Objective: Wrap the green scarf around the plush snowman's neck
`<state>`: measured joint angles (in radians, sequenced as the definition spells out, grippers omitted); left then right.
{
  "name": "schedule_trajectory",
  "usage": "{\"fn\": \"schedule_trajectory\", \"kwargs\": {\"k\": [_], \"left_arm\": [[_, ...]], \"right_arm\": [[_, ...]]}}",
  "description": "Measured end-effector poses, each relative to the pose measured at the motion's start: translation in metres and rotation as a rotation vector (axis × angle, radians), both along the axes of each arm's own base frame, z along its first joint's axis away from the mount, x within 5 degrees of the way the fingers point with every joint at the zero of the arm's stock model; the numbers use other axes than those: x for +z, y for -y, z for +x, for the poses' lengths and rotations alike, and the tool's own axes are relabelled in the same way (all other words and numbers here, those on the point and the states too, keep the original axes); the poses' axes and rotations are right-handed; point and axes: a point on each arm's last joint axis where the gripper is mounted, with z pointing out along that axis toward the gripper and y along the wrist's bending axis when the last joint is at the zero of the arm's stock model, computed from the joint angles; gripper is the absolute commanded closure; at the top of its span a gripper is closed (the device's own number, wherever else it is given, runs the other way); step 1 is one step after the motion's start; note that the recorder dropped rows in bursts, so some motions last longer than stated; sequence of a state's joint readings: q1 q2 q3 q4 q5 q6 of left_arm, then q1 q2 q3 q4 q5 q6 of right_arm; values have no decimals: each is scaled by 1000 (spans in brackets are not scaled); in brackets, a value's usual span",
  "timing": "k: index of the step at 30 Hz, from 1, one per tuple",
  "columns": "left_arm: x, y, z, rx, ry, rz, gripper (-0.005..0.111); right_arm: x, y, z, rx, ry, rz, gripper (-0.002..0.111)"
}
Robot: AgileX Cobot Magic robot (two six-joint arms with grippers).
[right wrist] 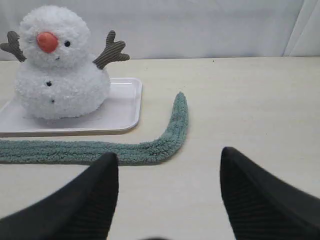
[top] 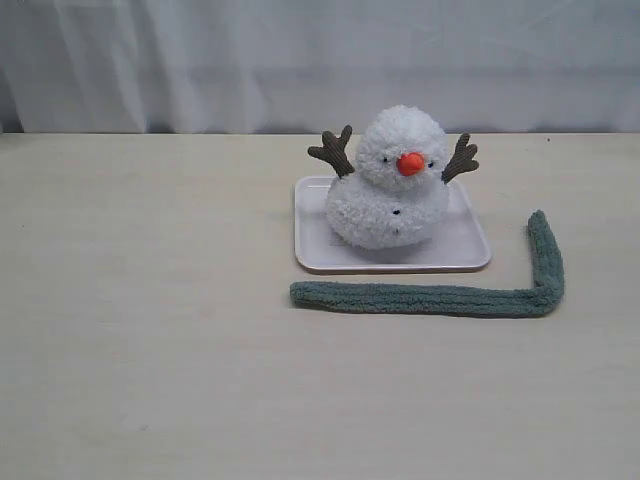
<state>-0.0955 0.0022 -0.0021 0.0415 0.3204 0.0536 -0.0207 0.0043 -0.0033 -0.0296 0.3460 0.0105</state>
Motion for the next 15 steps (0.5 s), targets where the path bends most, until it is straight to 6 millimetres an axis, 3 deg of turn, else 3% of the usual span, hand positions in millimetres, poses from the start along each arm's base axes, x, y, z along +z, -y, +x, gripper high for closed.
{"fn": "schedule_trajectory", "kwargs": {"k": [7, 15], "left_arm": [[0, 0, 0, 0, 0, 0, 107], [0, 0, 0, 0, 0, 0, 107]], "right_arm": [[5, 0, 1, 2, 61, -1, 52], [39, -1, 2, 13, 428, -10, 52]]}}
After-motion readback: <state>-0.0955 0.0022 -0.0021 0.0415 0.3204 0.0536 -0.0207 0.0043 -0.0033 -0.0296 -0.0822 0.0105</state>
